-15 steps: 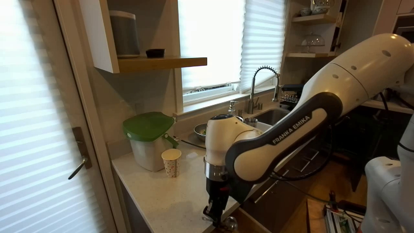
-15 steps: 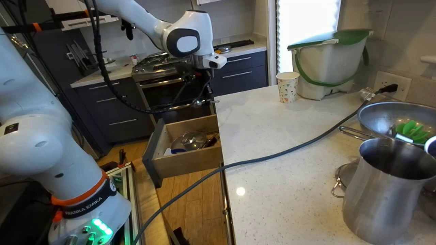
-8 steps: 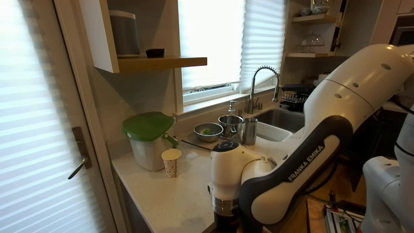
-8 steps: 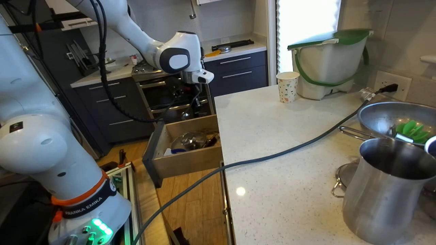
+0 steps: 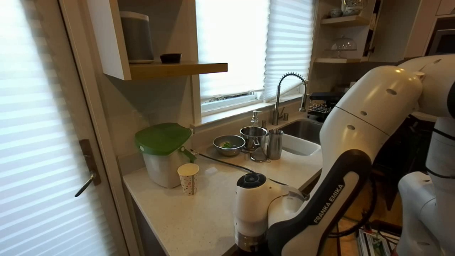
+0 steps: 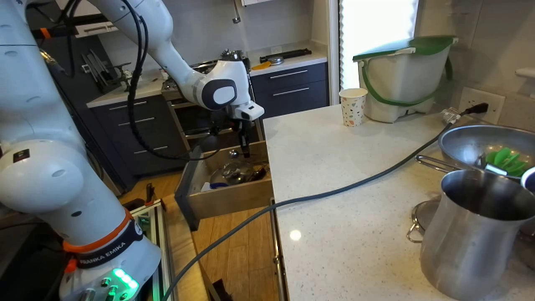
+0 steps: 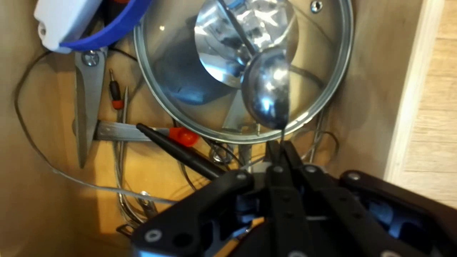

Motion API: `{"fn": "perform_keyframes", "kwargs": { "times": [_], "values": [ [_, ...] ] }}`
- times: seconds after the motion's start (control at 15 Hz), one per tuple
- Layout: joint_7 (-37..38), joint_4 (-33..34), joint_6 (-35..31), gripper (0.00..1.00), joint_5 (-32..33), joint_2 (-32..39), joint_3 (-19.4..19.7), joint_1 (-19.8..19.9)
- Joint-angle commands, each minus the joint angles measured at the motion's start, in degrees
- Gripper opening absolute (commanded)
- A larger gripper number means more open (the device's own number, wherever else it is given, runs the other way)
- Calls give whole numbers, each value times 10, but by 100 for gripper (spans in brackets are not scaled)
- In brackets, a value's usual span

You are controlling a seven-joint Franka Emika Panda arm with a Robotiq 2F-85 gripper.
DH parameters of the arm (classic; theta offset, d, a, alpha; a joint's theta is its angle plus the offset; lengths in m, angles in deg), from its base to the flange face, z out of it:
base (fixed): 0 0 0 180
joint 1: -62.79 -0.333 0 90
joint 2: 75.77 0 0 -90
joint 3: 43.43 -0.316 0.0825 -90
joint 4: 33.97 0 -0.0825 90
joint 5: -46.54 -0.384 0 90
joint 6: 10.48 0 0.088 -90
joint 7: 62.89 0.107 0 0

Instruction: Put the silver ladle in the open drawer.

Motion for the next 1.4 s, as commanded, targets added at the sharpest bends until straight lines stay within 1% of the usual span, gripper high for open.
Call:
{"fn": "perform_keyframes", "kwargs": {
  "times": [0.0, 0.07, 0.33, 0.47, 0.67, 0.73, 0.8, 0.87, 0.93, 1.2, 1.27, 1.33],
  "values": [
    [123, -6, -6, 1, 42, 20, 32, -13],
    [148, -9, -22, 1, 51, 29, 40, -13],
    [247, -1, -27, 1, 65, 47, 63, -16],
    [272, 7, -30, 1, 43, 63, 62, -12],
    [305, 21, -24, 1, 34, 80, 59, -15],
    [306, 24, -25, 1, 28, 84, 57, -13],
    [298, 26, -26, 28, 14, 84, 51, -8],
    [301, 27, -27, 29, 11, 83, 52, -8],
    [300, 27, -28, 34, 3, 79, 51, -7],
    [299, 28, -21, 64, -3, 65, 52, -10],
    [295, 26, -18, 70, -5, 59, 49, -10],
    [284, 24, -9, 79, -13, 49, 42, -7]
  ]
}}
